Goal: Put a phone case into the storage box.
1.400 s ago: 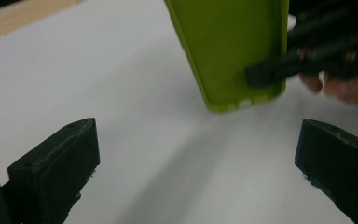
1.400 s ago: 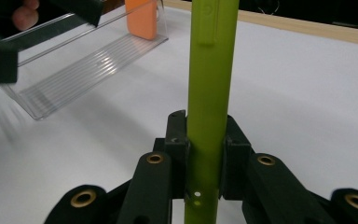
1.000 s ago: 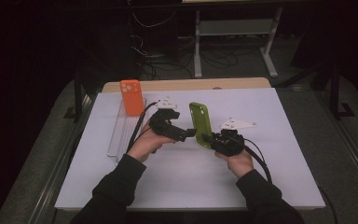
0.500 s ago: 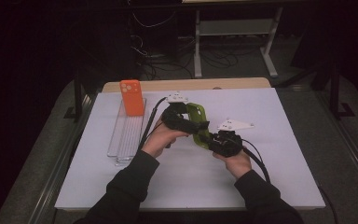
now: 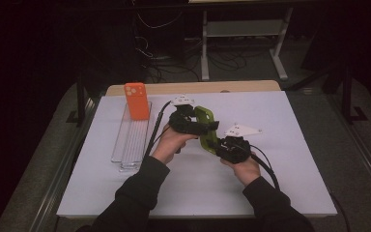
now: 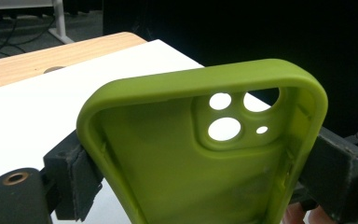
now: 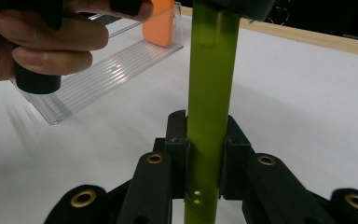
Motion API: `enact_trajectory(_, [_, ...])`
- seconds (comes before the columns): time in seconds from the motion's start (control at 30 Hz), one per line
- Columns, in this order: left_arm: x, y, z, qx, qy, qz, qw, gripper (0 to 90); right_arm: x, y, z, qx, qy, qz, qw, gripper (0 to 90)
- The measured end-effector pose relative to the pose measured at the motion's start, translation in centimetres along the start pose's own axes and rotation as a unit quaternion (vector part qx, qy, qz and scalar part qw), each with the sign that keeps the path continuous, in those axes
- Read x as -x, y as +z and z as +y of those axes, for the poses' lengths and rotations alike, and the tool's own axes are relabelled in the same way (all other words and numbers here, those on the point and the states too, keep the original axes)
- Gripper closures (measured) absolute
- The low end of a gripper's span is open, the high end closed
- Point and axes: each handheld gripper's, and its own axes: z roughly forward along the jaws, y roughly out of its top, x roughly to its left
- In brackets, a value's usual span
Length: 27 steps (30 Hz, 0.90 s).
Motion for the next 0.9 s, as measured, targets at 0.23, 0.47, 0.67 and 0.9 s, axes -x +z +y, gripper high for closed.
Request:
enact_trajectory(0.23, [0.1,0.0,0.0,0.003,0.002,-0.006,1.0000,13.2,0.2,-0.3,0.0,-0.002,-0.010,-0.009,0.9999,75.4])
enact_trajectory(0.47, [-0.4,-1.5,0.8,0.008,0.016,0.017,0.9997,14.0,0.3,-0.4,-0.2,-0.030,-0.017,-0.006,0.9994,43.0])
enact_trajectory(0.67, [-1.3,-3.5,1.9,0.011,0.016,0.040,0.9990,14.0,1.1,-1.5,-0.6,-0.049,-0.030,-0.022,0.9981,24.0])
enact_trajectory(0.9, [-2.5,-5.6,3.4,0.018,0.017,0.074,0.9969,14.0,1.4,-2.5,-2.2,-0.070,-0.042,-0.052,0.9953,4.9])
